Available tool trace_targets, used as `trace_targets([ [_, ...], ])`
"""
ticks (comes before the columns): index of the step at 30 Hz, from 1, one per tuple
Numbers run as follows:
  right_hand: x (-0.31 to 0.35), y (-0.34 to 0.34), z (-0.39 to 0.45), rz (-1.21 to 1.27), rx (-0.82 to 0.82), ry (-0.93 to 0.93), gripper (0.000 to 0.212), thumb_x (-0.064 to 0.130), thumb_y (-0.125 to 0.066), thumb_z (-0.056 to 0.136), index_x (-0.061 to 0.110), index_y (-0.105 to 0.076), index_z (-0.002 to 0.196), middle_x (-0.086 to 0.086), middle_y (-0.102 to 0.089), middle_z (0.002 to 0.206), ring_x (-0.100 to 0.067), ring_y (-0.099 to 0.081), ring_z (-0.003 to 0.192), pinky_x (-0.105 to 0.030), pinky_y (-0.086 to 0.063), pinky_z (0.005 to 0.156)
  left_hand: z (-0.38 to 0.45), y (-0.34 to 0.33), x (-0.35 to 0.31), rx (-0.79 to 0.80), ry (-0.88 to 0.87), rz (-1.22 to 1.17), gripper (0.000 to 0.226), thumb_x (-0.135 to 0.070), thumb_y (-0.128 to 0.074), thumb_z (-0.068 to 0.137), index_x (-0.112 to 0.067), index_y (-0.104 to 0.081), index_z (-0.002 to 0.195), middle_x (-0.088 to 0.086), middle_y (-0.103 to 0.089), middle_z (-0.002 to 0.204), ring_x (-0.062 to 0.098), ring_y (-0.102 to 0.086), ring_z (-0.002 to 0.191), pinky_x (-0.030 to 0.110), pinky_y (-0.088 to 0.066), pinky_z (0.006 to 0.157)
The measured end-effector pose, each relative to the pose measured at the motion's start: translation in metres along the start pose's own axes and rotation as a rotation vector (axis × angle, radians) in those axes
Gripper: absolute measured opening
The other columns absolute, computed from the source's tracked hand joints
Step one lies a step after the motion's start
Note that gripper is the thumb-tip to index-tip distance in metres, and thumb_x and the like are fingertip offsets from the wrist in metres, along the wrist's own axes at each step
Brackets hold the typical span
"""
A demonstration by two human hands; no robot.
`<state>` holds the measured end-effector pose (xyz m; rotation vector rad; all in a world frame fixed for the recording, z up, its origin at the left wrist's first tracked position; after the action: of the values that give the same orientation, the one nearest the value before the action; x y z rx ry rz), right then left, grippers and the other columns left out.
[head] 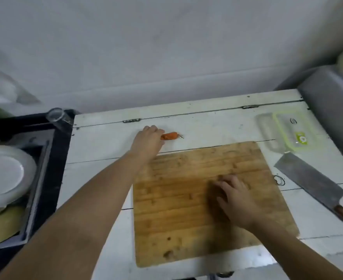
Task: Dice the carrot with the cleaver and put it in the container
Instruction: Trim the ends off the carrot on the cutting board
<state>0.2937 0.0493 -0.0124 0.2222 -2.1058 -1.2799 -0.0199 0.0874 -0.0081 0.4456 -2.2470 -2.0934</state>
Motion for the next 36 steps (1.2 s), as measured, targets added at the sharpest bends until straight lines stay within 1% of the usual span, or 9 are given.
trace_targets([
  [7,-0.005,-0.002,0.007,0.102,-0.051,-0.033,0.048,0.025,-0.061,0.096,0.030,-0.049,0.143,0.012,-0.034,0.132,-0.010,-0.029,0.127,-0.023,-0.021,0.111,0.012,0.011,-0.017,-0.045,-0.016,-0.059,0.020,-0.023,-0.059,0.102,-0.012,-0.065,0.118,0.006,-0.061,0.108,0.027,-0.057,0.102,0.038,-0.047,0.081],
  [13,-0.011,0.000,0.005,0.249,-0.110,-0.008,0.030,0.017,-0.064,0.095,0.025,-0.065,0.123,0.011,-0.041,0.119,-0.003,-0.031,0.111,-0.020,-0.027,0.102,-0.112,0.038,-0.082,-0.115,0.001,-0.323,0.028,-0.030,-0.062,0.100,-0.021,-0.063,0.127,-0.005,-0.060,0.121,0.017,-0.057,0.112,0.034,-0.048,0.090],
  [17,-0.017,0.008,-0.005,0.322,-0.186,0.023,0.024,0.005,-0.065,0.092,0.018,-0.072,0.112,0.008,-0.050,0.113,-0.010,-0.047,0.111,-0.019,-0.033,0.105,-0.172,-0.005,-0.108,-0.065,0.077,-0.300,0.025,-0.034,-0.063,0.099,-0.027,-0.066,0.123,-0.010,-0.060,0.119,0.013,-0.054,0.113,0.029,-0.046,0.096],
  [19,-0.015,0.007,-0.011,0.236,-0.188,0.094,0.024,0.004,-0.065,0.091,0.017,-0.073,0.111,0.006,-0.051,0.113,-0.010,-0.043,0.109,-0.010,-0.025,0.101,-0.183,-0.024,-0.113,-0.032,0.107,-0.250,0.022,-0.035,-0.066,0.097,-0.027,-0.067,0.117,-0.009,-0.061,0.114,0.017,-0.055,0.110,0.033,-0.047,0.093],
  [21,-0.009,0.004,-0.014,0.181,-0.152,0.152,0.026,0.009,-0.065,0.092,0.019,-0.071,0.115,0.008,-0.048,0.115,-0.007,-0.035,0.108,-0.015,-0.026,0.102,-0.187,-0.032,-0.115,-0.054,0.105,-0.198,0.022,-0.034,-0.071,0.092,-0.025,-0.069,0.112,-0.007,-0.063,0.108,0.021,-0.058,0.105,0.037,-0.049,0.088],
  [26,-0.012,0.004,-0.017,0.193,-0.107,0.182,0.029,0.013,-0.062,0.095,0.021,-0.067,0.123,0.011,-0.044,0.117,-0.015,-0.041,0.117,-0.019,-0.026,0.102,-0.191,-0.031,-0.119,-0.058,0.195,-0.143,0.052,-0.039,-0.064,0.098,-0.028,-0.050,0.146,-0.005,-0.053,0.134,0.019,-0.046,0.126,0.039,-0.041,0.108],
  [29,-0.029,0.007,-0.036,0.226,-0.115,0.177,0.030,0.012,-0.060,0.096,0.020,-0.066,0.123,0.013,-0.045,0.118,-0.011,-0.042,0.118,-0.022,-0.031,0.105,-0.209,-0.022,-0.138,-0.145,0.258,-0.185,0.056,-0.033,-0.070,0.094,-0.023,-0.052,0.146,-0.003,-0.054,0.136,0.019,-0.044,0.130,0.040,-0.038,0.113],
  [33,-0.077,0.026,-0.074,0.195,-0.276,0.085,0.029,0.003,-0.061,0.091,0.018,-0.069,0.115,0.008,-0.053,0.112,-0.013,-0.048,0.108,-0.025,-0.040,0.095,-0.231,-0.020,-0.181,-0.297,0.190,-0.228,0.045,-0.014,-0.075,0.088,-0.016,-0.066,0.132,-0.002,-0.059,0.128,0.019,-0.051,0.123,0.038,-0.042,0.108],
  [36,-0.128,0.050,-0.098,0.110,-0.438,-0.003,0.036,-0.010,-0.063,0.079,0.012,-0.071,0.107,-0.003,-0.059,0.108,-0.023,-0.051,0.100,-0.031,-0.044,0.090,-0.224,-0.041,-0.218,-0.245,0.072,-0.234,0.038,-0.005,-0.073,0.086,-0.013,-0.072,0.124,-0.002,-0.061,0.120,0.020,-0.056,0.113,0.042,-0.053,0.096],
])
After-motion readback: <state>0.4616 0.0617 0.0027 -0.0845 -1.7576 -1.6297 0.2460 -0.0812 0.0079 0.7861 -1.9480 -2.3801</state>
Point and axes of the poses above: each hand's wrist, its own z-axis towards the middle knuckle, its own y-axis out of the back of the hand, x = y × z, the point moved 9 cm from there along z, towards the middle knuckle
